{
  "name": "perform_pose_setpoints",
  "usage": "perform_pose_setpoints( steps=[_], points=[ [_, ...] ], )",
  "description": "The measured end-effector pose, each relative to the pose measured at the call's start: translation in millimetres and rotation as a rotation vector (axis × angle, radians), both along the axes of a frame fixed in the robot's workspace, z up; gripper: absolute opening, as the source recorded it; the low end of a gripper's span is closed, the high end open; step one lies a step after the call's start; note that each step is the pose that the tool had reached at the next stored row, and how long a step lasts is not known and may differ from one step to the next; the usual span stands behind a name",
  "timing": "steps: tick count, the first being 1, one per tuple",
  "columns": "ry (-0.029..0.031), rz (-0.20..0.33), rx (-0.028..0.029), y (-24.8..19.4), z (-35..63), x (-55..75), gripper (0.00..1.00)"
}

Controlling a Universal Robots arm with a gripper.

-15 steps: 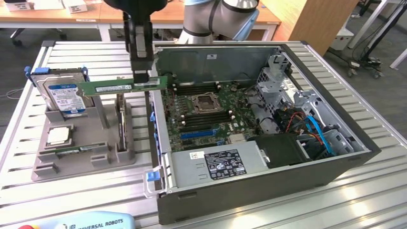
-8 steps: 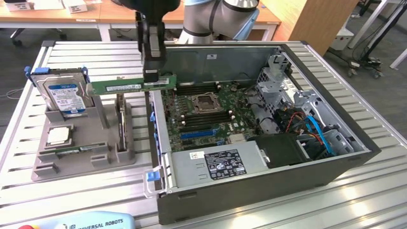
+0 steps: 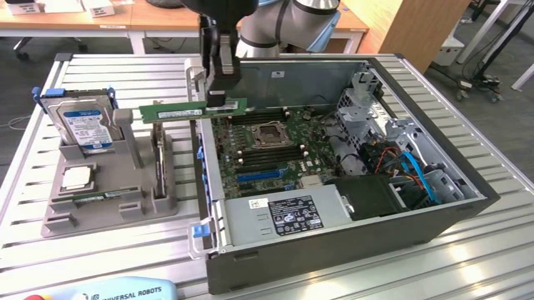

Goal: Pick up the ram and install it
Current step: 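Pick up the ram and move it above insertion slot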

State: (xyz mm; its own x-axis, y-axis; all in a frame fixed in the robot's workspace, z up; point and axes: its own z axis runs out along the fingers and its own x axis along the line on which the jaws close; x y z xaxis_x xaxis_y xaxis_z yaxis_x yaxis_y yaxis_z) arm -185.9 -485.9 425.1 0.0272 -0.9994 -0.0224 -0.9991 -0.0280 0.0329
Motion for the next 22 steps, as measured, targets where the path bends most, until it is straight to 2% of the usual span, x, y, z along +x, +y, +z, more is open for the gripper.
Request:
perform_pose_setpoints(
  steps=[22],
  points=[
    [0.0000, 0.001, 0.0001, 0.0, 0.0, 63.0, 0.11]
  ],
)
